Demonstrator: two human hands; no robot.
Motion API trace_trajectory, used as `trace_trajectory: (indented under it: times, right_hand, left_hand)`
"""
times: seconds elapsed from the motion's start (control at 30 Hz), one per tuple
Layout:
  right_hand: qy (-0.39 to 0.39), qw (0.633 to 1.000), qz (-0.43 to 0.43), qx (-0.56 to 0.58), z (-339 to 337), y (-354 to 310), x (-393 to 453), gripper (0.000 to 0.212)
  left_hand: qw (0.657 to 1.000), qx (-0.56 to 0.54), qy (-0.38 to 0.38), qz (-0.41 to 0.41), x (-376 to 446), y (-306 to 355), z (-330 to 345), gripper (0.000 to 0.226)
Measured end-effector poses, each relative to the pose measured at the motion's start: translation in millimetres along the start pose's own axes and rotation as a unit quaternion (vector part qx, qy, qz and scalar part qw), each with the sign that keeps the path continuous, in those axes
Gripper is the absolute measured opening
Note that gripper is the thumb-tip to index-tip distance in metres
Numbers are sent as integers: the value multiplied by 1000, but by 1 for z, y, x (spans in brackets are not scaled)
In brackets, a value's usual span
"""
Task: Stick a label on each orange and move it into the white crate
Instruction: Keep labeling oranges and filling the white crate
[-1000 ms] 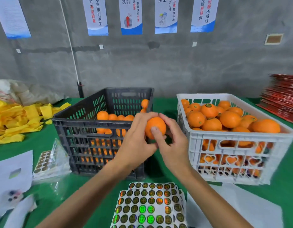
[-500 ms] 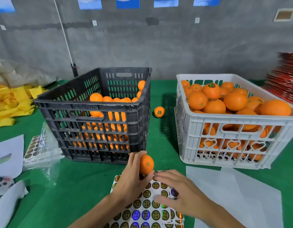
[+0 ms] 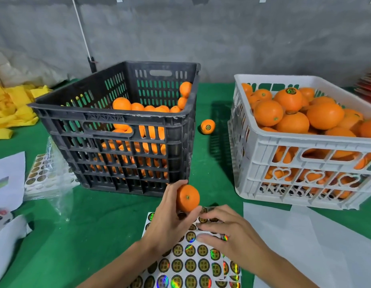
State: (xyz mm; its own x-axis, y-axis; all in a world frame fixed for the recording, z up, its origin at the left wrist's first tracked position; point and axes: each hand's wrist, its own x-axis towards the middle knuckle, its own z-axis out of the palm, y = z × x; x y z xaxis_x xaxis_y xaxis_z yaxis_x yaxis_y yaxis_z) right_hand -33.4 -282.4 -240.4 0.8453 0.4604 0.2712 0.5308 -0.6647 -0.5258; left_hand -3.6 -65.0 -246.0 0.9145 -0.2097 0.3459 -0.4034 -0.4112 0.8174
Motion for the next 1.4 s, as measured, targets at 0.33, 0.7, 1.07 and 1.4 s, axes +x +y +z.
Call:
trace_trajectory:
  times: [0.33,0.7,1.07,1.4]
  right_hand:
    - [14,957,153,248,-4,-3,7,8]
    - [302,891,210,267,-15,-26,24,7]
    - [254,955,76,136,-33,-49,22,49]
    - [395,879,37,-264,-204,-73,92,68]
  left_hand:
    - [1000,27,-6,11,0,4,-1,68]
    - [995,77,7,60,5,20,1,64]
    - [993,15,79,88,29,63,0,74]
    - [962,71,101,243,150,205,10,79]
